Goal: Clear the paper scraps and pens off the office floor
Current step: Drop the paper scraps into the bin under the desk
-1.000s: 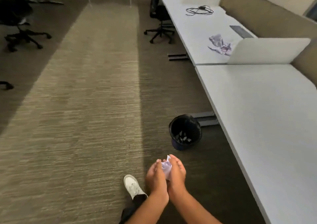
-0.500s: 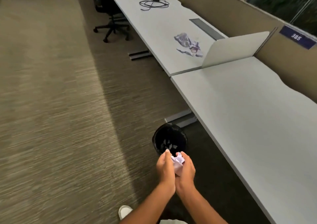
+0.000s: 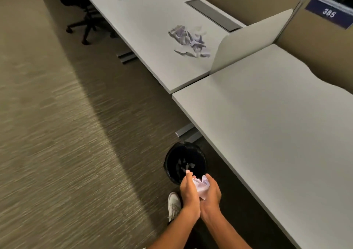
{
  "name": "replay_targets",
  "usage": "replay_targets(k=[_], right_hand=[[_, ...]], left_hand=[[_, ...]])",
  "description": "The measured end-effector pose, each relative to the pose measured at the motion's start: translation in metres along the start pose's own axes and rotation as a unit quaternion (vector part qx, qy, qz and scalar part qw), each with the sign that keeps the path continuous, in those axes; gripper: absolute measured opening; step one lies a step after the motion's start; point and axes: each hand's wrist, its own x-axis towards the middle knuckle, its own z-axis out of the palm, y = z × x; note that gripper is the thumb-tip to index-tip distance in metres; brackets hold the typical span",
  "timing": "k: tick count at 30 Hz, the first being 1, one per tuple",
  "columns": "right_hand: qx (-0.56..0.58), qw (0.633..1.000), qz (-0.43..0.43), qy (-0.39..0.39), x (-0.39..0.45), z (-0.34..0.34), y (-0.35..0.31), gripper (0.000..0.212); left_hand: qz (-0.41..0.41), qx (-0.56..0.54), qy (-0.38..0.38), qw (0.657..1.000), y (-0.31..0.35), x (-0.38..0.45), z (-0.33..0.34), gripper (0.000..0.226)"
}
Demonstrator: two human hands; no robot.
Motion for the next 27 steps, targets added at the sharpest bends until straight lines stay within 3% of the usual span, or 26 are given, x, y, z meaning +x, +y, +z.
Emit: replay_targets(k=[7, 12, 17, 27], right_hand=[[-0.001, 1.0, 0.002, 0.013, 0.059, 0.037, -0.022, 0.024], [0.004, 0.999, 0.023, -0.027, 0.092, 0.05, -0.038, 0.028], [-0.016, 0.998, 0.039, -0.052, 0.111, 0.054, -0.046, 0.034], [-0.052, 0.997, 0.028, -0.043, 0.111, 0.069, -0.037, 0.046]], left_hand=[[-0.035, -0.003, -0.013, 0.999, 0.013, 0.078, 0.035, 0.051], [-0.042, 0.005, -0.076, 0.996, 0.036, 0.109, 0.041, 0.094], [-0.03, 0.0, -0.06, 0.998, 0.054, 0.124, 0.03, 0.08], [-0.024, -0.007, -0.023, 0.999, 0.077, 0.116, 0.004, 0.077]])
